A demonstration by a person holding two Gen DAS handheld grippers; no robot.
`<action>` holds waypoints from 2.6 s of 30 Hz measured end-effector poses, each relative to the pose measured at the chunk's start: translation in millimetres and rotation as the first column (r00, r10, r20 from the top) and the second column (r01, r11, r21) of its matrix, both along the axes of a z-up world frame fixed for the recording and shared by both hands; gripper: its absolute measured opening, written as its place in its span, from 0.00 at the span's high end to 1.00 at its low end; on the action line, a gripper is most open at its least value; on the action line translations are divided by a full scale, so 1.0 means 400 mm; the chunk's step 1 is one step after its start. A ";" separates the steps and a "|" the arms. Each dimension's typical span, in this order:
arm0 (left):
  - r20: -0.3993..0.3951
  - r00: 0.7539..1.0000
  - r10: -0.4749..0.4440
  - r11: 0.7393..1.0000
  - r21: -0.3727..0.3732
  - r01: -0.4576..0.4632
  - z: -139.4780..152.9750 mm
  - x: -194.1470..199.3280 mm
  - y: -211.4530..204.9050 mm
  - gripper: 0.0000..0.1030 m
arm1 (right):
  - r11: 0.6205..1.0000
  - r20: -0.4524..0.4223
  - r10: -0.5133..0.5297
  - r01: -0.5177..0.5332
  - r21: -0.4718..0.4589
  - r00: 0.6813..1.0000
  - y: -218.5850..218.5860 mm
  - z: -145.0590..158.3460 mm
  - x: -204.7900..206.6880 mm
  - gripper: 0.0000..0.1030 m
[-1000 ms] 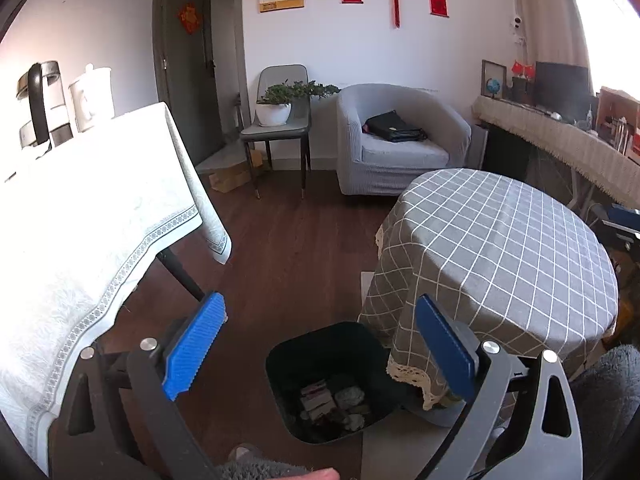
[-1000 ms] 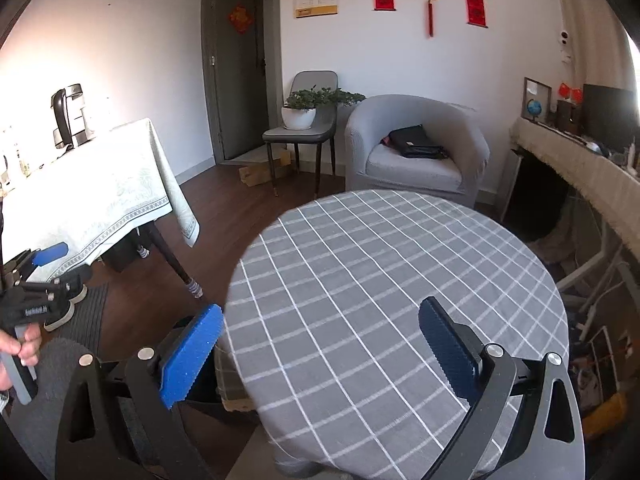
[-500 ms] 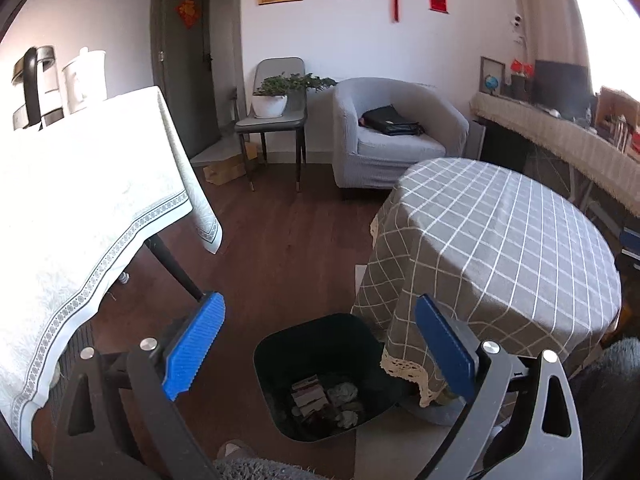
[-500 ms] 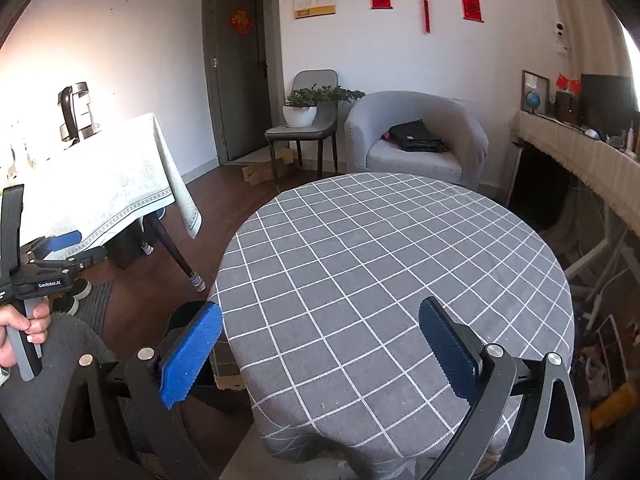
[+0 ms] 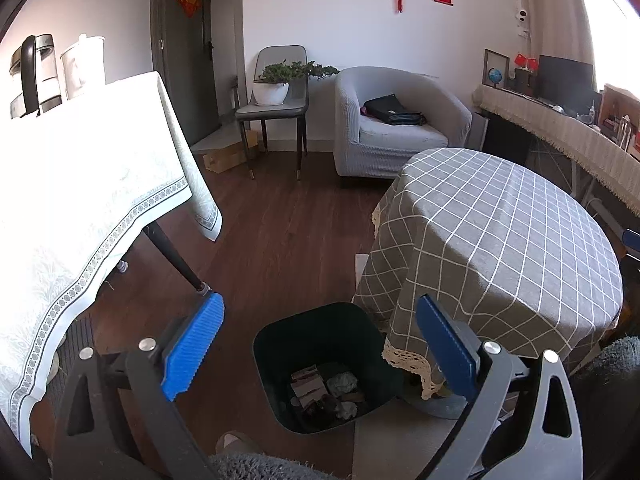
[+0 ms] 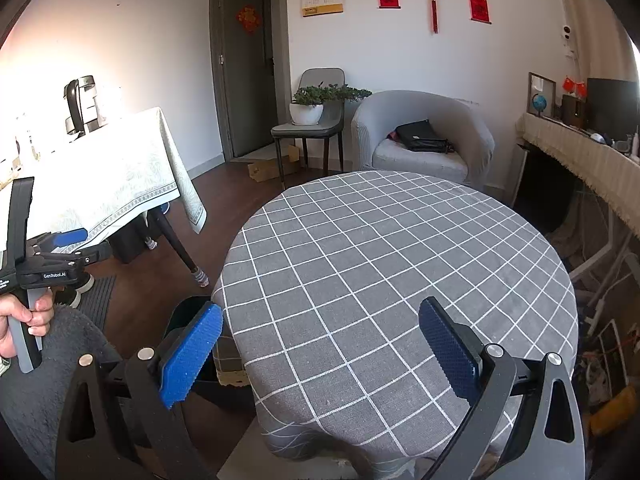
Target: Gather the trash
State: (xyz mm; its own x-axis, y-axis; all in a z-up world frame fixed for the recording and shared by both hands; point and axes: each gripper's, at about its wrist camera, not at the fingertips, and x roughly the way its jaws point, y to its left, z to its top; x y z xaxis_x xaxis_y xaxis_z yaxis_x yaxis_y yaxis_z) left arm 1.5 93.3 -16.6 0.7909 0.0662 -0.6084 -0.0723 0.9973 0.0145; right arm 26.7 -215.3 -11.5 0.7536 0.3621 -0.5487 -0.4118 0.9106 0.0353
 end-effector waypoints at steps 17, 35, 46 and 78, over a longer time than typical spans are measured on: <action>-0.025 1.000 0.010 1.000 -0.010 -0.010 -0.009 0.011 0.008 0.04 | 1.000 -0.018 -0.005 0.005 0.010 1.000 -0.003 0.001 0.006 0.03; -0.030 1.000 -0.001 1.000 0.005 0.002 -0.014 0.007 -0.008 0.04 | 1.000 -0.019 -0.005 0.005 0.010 1.000 -0.002 0.002 0.005 0.03; -0.031 1.000 -0.003 1.000 0.006 0.003 -0.014 0.008 -0.010 0.04 | 1.000 -0.020 -0.005 0.005 0.009 1.000 -0.004 0.002 0.005 0.03; -0.036 0.999 -0.009 1.000 0.015 0.010 -0.018 0.011 -0.010 0.04 | 1.000 -0.025 0.000 0.000 -0.002 1.000 0.002 -0.010 -0.002 0.03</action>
State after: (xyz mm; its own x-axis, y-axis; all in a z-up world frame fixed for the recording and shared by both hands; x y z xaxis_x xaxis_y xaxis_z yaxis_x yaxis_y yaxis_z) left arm 5.7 89.3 -23.7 0.7693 0.0686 -0.6352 -0.0623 0.9975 0.0323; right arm 25.9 -214.6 -15.5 0.7399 0.3608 -0.5678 -0.4104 0.9108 0.0440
